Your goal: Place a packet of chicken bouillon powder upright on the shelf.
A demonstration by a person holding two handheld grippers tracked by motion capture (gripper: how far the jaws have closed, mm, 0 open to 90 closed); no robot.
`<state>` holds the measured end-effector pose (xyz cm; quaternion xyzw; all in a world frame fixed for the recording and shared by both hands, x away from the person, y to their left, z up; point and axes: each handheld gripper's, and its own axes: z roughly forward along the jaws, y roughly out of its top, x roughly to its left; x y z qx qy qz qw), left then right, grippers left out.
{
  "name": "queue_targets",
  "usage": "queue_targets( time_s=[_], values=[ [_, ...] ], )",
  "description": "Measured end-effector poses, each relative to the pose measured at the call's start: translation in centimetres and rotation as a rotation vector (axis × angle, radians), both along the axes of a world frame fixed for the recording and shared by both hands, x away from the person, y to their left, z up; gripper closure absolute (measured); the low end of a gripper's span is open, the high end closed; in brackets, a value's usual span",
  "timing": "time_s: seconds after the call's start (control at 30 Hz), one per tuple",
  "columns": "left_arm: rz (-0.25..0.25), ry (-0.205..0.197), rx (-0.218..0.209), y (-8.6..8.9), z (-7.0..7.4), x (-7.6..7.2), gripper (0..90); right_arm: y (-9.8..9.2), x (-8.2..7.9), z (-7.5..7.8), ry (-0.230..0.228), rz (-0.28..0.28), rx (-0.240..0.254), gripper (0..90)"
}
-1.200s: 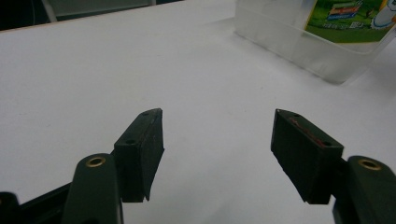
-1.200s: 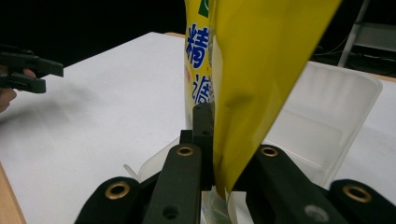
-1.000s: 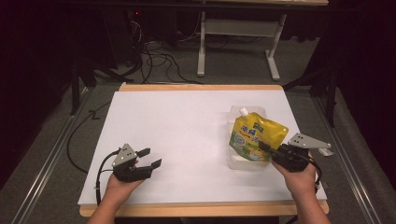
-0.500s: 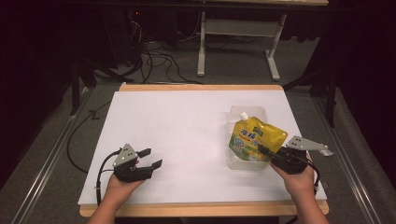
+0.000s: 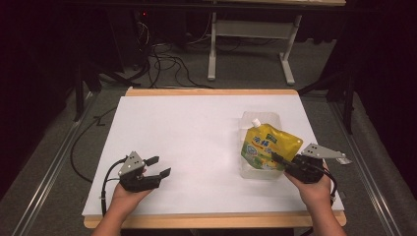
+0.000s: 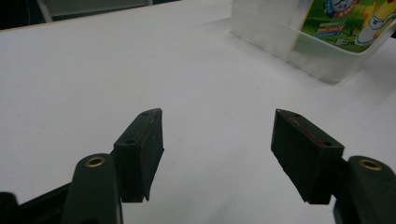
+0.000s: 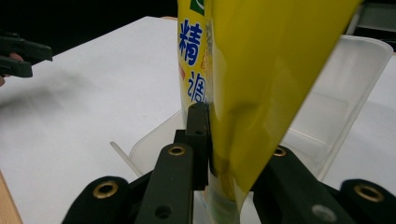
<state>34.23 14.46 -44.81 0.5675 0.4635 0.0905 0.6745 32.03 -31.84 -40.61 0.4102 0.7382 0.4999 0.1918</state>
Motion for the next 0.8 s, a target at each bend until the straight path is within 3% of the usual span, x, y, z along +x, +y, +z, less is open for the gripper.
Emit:
queue_targets(
  time_s=[0.13,0.33,0.63,0.8],
  values=[
    [0.0,0.0,0.0,0.0,0.0,0.0,34.7,0.0,0.0,0.0,0.002,-0.006,0.007,76.8],
    [0.0,0.0,0.001,0.0,0.0,0.0,34.6,0.2,0.0,0.1,-0.005,-0.014,0.016,61.2],
    [-0.003,0.001,0.005,0.0,-0.1,0.0,34.6,0.1,-0.1,0.6,-0.032,-0.079,0.043,37.2],
    [-0.005,0.003,0.005,-0.1,-0.1,0.0,34.6,-0.1,-0.4,1.3,-0.063,-0.106,0.054,30.1]
  ],
)
